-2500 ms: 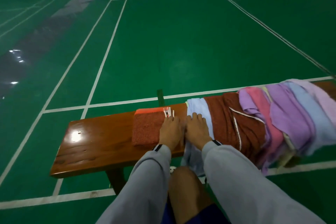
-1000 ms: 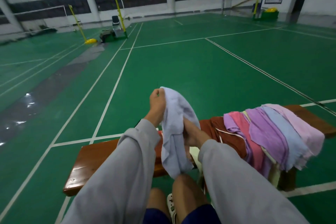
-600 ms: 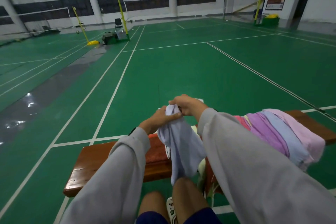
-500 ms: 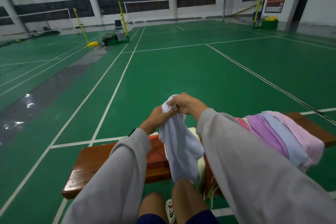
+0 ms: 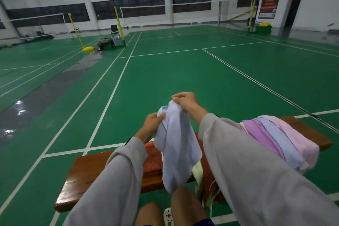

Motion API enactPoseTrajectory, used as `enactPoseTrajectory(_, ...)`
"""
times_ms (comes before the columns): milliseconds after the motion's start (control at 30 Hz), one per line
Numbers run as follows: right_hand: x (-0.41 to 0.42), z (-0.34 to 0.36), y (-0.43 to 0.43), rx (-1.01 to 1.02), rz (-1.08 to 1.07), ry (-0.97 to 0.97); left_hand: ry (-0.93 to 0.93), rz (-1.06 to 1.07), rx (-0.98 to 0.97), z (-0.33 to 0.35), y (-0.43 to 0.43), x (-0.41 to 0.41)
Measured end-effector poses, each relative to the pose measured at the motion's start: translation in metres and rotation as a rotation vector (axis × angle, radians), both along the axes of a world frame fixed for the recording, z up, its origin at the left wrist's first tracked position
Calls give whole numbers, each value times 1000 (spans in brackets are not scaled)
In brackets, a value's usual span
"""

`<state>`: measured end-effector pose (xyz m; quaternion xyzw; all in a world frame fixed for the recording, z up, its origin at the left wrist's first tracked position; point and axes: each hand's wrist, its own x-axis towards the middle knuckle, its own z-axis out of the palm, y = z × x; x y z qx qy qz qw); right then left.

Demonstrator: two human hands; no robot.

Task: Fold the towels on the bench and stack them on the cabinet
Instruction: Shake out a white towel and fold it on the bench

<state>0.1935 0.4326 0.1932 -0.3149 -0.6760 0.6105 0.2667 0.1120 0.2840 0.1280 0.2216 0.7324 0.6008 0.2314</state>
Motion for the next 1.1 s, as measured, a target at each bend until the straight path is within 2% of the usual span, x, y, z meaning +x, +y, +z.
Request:
enactPoseTrajectory(167,6,5,19,-201,-165,37,-123,406,-32,-9,-12,-36)
enactPoseTrajectory(267,17,1,43,-277,-308,63,-216,538,17,1,-36,-46)
enactPoseTrajectory(367,40,-4,54,-349,-356,25,-282,496,31,6,-57,-55)
enactPoseTrajectory(600,50,-4,57,-435,-153,-26,-257,241,225,38,-61,-59)
enactPoseTrajectory(800,34,3,33,-385,-37,-289,-261,27,329,54,-55,-35)
enactPoseTrajectory(933,40,1,23,-292,201,-656,-274,68,400,58,-50,-30)
enactPoseTrajectory(1100,50,-2,4,33,557,-1116,-201,85,421,63,-46,-38)
